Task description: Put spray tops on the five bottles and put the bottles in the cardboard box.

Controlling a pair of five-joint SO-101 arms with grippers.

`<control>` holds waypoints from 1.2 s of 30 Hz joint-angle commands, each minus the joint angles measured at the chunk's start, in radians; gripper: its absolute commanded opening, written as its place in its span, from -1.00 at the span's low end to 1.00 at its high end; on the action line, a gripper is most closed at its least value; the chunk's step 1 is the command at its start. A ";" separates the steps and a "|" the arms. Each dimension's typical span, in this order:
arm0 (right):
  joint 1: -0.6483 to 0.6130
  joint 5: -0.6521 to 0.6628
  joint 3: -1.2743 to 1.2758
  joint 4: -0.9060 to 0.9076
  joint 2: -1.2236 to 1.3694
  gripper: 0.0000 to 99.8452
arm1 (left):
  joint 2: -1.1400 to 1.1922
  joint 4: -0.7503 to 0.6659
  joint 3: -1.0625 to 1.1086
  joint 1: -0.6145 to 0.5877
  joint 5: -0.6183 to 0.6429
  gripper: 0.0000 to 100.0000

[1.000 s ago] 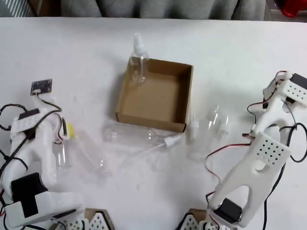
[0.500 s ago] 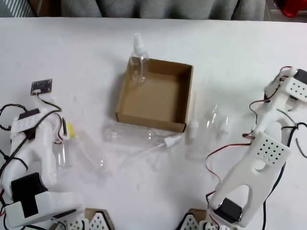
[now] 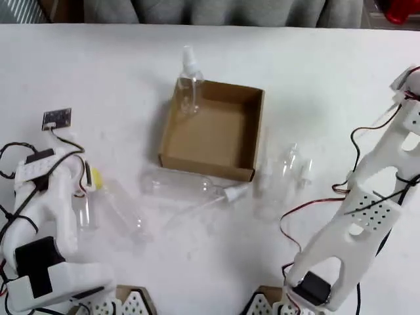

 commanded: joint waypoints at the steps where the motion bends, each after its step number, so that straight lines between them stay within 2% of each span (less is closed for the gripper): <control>1: 0.004 0.011 -0.061 0.028 -0.140 -0.97 | -0.059 -0.026 -0.003 0.012 -0.009 -0.96; 15: 0.004 0.012 -0.058 0.033 -0.479 -0.97 | -0.059 -0.026 -0.005 0.012 -0.003 -0.96; 23: -0.071 0.012 -0.058 0.030 -0.725 -0.97 | -0.059 -0.026 -0.005 0.013 -0.002 -0.96; 26: -0.143 0.015 -0.060 0.028 -0.816 -0.97 | -0.059 -0.026 -0.005 0.013 -0.002 -0.96; 28: -0.206 0.071 -0.060 0.021 -0.874 -0.97 | -0.059 -0.026 -0.005 0.013 -0.002 -0.96; 33: -0.463 0.239 -0.060 0.007 -0.958 -0.97 | -0.059 -0.026 -0.005 0.013 -0.002 -0.96; 36: -0.593 0.276 -0.060 0.018 -0.980 -0.97 | -0.059 -0.026 -0.005 0.010 -0.002 -0.96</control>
